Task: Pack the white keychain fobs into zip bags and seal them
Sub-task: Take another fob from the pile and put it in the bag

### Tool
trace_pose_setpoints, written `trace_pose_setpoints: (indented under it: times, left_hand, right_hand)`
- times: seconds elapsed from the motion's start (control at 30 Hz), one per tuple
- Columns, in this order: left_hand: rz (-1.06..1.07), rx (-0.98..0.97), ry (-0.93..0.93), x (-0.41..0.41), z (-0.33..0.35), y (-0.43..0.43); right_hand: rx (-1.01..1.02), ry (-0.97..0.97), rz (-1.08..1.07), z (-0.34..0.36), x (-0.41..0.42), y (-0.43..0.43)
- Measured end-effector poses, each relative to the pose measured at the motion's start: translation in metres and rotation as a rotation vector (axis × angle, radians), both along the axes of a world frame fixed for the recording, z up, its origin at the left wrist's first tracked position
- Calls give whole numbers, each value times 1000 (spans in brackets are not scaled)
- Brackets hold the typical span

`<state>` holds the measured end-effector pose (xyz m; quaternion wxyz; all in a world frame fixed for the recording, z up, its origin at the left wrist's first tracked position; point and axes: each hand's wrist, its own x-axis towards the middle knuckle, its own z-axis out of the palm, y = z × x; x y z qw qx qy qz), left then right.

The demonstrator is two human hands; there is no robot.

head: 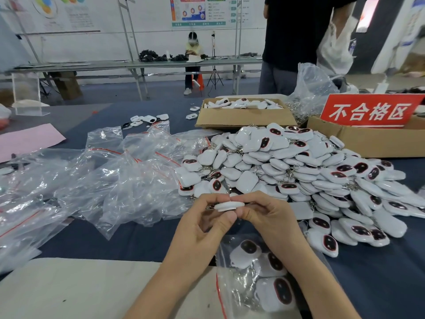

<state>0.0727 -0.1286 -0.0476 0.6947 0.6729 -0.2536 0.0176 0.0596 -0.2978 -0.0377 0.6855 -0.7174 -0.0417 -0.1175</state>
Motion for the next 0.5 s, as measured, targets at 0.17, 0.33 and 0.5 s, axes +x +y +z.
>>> trace_pose_setpoints:
  times: [0.17, 0.33, 0.5]
  left_hand:
    - [53, 55, -14, 3, -3, 0]
    - [53, 86, 23, 4, -6, 2]
    - [63, 94, 61, 1, -6, 1]
  right_hand:
    - [-261, -181, -128, 0, 1, 4]
    - [-366, -252, -166, 1, 1, 6]
    - [-346, -253, -166, -5, 2, 6]
